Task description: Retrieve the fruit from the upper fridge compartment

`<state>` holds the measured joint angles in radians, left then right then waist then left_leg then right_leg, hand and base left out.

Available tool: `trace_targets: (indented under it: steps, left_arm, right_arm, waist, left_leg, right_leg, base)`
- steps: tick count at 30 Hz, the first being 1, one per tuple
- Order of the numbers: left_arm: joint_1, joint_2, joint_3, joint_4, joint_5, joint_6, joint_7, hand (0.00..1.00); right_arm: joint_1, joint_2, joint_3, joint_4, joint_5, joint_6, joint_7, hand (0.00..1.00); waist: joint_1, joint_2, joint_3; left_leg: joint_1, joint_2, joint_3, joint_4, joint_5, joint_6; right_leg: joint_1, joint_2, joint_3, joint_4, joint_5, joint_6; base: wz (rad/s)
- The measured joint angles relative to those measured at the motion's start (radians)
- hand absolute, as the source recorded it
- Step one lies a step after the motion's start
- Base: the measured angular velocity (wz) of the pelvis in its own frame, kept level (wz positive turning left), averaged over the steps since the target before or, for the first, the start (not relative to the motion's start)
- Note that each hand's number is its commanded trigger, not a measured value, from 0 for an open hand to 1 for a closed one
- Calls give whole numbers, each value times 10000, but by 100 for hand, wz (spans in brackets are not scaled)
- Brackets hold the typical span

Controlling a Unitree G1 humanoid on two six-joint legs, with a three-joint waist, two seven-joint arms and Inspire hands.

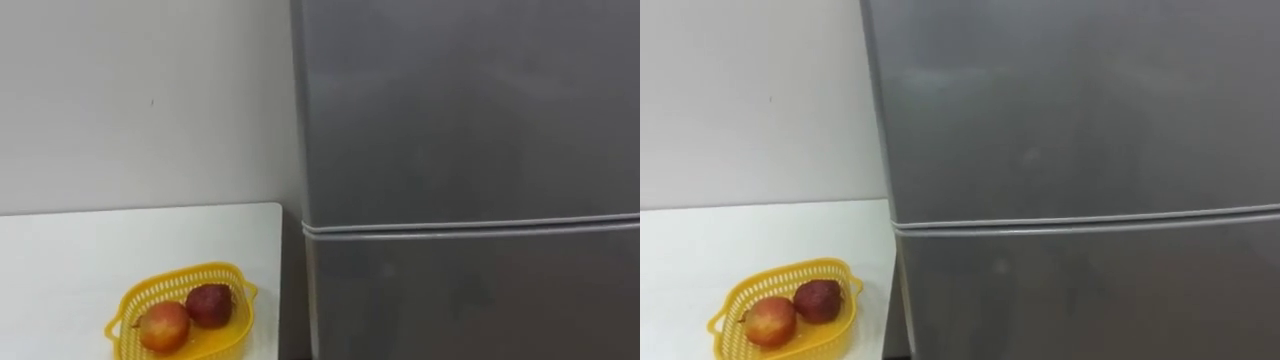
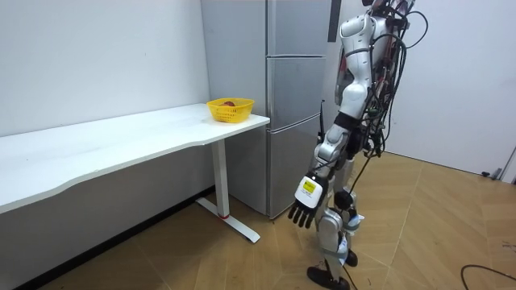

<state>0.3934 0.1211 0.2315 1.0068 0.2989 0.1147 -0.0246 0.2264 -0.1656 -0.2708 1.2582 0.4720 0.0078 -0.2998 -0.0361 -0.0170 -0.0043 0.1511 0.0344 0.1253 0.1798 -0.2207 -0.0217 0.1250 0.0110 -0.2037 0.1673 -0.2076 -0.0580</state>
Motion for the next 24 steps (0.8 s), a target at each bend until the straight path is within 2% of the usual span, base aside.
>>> trace_targets:
  steps: [3, 7, 12, 15, 21, 24]
  left_arm:
    - [-184, 17, -32, 6, 7, 300, -81, 0]
    - [-464, 14, -251, 241, 198, 424, -70, 0]
    - [-578, 32, -743, 349, 261, 716, -183, 0]
    - [-658, 48, -1017, 359, 345, 822, -362, 0]
    - [-843, 46, -1278, 384, 462, 892, -565, 0]
    - [-839, 44, -1281, 439, 494, 910, -562, 0]
  right_arm:
    - [-193, 1, 880, 674, -1180, 488, 899, 0]
    - [-486, 4, 1326, 816, -2587, 802, 1535, 0]
    - [-703, 10, 1759, 776, -4349, 967, 2008, 0]
    - [-797, 10, 2113, 689, -4811, 1124, 2190, 0]
    - [-815, 12, 2116, 659, -4920, 1168, 2287, 0]
    - [-888, 15, 2155, 606, -5628, 1189, 2409, 0]
  waist:
    - [144, 2, 13]
    - [170, 8, 35]
    - [183, 14, 58]
    - [241, 7, 64]
    - [412, 0, 93]
    - [434, 2, 98]
  left_leg:
    - [4, -20, -44, 14, 0, 0]
    - [101, -53, -89, -1, 1, 0]
    - [277, -88, -112, -48, 0, 1]
    - [302, -95, -130, -50, 0, 1]
    - [358, -99, -156, -142, 0, 2]
    - [336, -104, -154, -153, 0, 2]
  right_leg:
    - [20, -35, -46, 9, -2, 3]
    - [65, -69, -89, 37, -11, 28]
    - [211, -88, -45, 33, -55, 77]
    - [212, -84, 11, 33, -57, 82]
    - [218, -79, 44, 30, -60, 87]
    - [198, -76, 92, 29, -76, 94]
  base:
    - [0]
    - [4]
    - [1]
    - [-4]
    - [-2]
    - [-4]
